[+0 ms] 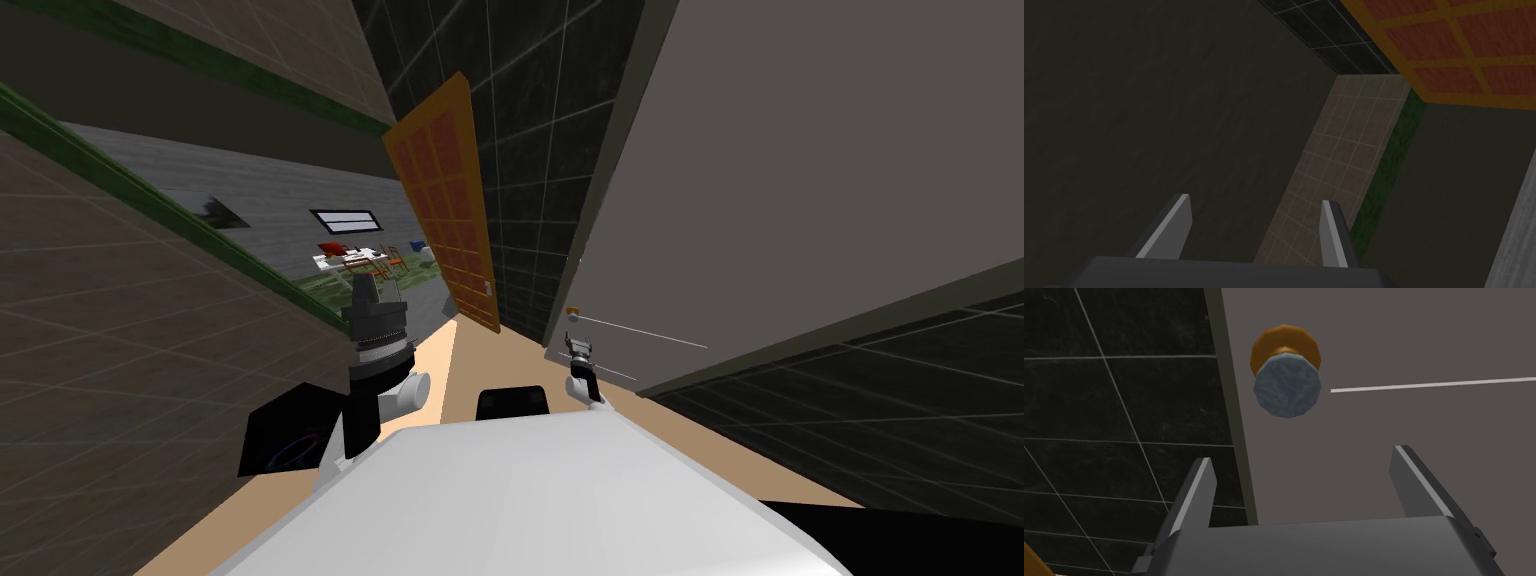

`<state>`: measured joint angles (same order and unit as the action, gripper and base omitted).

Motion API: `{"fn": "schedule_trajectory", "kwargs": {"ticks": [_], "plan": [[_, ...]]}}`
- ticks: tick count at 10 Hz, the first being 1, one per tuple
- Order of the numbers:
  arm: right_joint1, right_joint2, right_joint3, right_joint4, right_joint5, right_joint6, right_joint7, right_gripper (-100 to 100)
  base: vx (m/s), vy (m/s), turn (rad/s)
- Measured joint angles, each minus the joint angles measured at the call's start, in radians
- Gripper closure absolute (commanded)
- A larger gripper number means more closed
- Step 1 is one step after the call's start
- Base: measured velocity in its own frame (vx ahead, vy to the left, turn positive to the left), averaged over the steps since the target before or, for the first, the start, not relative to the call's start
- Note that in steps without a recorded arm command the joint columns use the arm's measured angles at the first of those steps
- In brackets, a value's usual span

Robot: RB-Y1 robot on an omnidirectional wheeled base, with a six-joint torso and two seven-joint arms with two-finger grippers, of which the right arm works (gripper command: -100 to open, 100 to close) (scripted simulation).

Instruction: Pull the door open

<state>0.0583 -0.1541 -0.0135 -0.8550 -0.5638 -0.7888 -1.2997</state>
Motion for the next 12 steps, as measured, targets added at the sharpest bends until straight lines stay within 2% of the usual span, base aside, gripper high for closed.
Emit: {"fn": "schedule_trajectory", "kwargs": {"ticks": [1, 2, 3, 5, 6, 7, 12], "plan": [[-0.002, -0.012, -0.002, 0.018, -0.002, -0.008, -0.017, -100, 0.204, 0.007, 0.156], [-0.006, -0.037, -0.005, 0.048, -0.006, -0.023, -0.044, -100, 0.199, -0.011, 0.091], [0.009, -0.049, -0.009, 0.041, -0.010, -0.026, -0.061, -100, 0.213, -0.018, 0.078], [0.033, -0.091, -0.017, 0.050, -0.019, -0.037, -0.104, -100, 0.247, -0.010, 0.127], [0.034, -0.112, -0.021, 0.064, -0.023, -0.041, -0.126, -100, 0.105, -0.008, 0.020], [0.033, -0.115, -0.022, 0.066, -0.024, -0.043, -0.132, 100, -0.013, -0.007, -0.042], [0.036, -0.112, -0.021, 0.066, -0.023, -0.038, -0.126, 100, -0.021, 0.001, 0.005]]}}
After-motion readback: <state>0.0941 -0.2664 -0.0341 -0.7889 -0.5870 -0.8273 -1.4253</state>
